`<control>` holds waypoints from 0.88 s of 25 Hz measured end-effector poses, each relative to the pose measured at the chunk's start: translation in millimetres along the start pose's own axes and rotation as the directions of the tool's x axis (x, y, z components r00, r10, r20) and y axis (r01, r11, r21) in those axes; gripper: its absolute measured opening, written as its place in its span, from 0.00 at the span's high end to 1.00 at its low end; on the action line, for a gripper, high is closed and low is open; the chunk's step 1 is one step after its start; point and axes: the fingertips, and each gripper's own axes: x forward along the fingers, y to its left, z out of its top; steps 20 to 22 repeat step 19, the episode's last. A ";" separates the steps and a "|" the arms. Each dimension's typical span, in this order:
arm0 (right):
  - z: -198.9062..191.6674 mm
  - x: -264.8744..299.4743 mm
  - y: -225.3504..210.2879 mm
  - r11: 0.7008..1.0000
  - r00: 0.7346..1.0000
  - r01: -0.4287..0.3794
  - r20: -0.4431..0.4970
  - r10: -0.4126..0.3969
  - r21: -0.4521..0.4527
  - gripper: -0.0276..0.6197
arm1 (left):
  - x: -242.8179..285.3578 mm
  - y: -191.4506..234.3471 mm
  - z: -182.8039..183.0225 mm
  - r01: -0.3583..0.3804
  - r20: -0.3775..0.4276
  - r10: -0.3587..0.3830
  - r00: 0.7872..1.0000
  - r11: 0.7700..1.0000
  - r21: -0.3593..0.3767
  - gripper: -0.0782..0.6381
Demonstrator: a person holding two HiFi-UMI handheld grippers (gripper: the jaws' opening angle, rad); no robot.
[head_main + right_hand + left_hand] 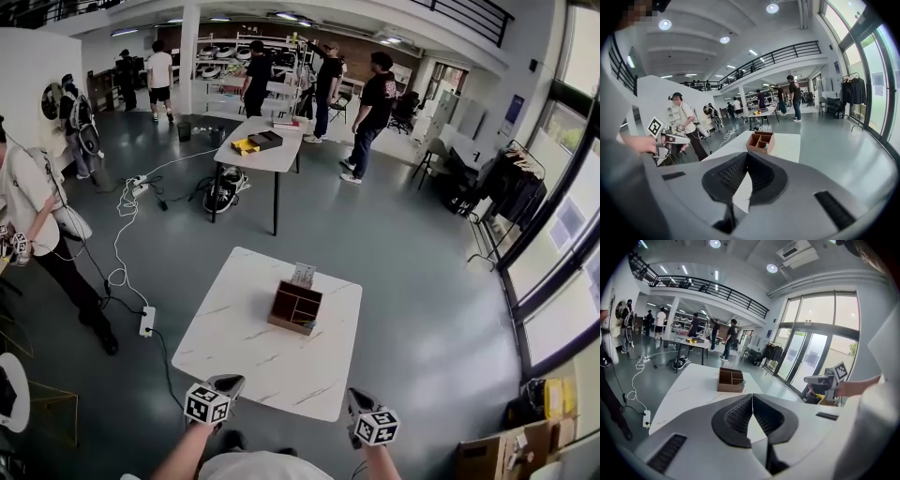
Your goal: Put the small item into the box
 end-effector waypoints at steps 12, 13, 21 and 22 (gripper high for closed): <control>0.4 -7.0 -5.4 1.000 1.000 -0.011 0.012 0.011 0.012 0.92 | -5.3 -9.7 -1.5 -0.023 0.005 0.023 1.000 1.000 -0.004 0.87; 1.7 -8.0 -6.3 1.000 1.000 -0.011 0.015 0.011 0.017 0.92 | -5.9 -10.2 -0.4 -0.025 0.008 0.025 1.000 1.000 -0.003 0.87; 3.2 -11.3 -9.3 1.000 1.000 -0.009 0.026 0.008 0.025 0.92 | -7.4 -12.3 1.9 -0.030 0.014 0.030 0.999 1.000 -0.002 0.87; 3.2 -11.3 -9.3 1.000 1.000 -0.009 0.026 0.008 0.025 0.92 | -7.4 -12.3 1.9 -0.030 0.014 0.030 0.999 1.000 -0.002 0.87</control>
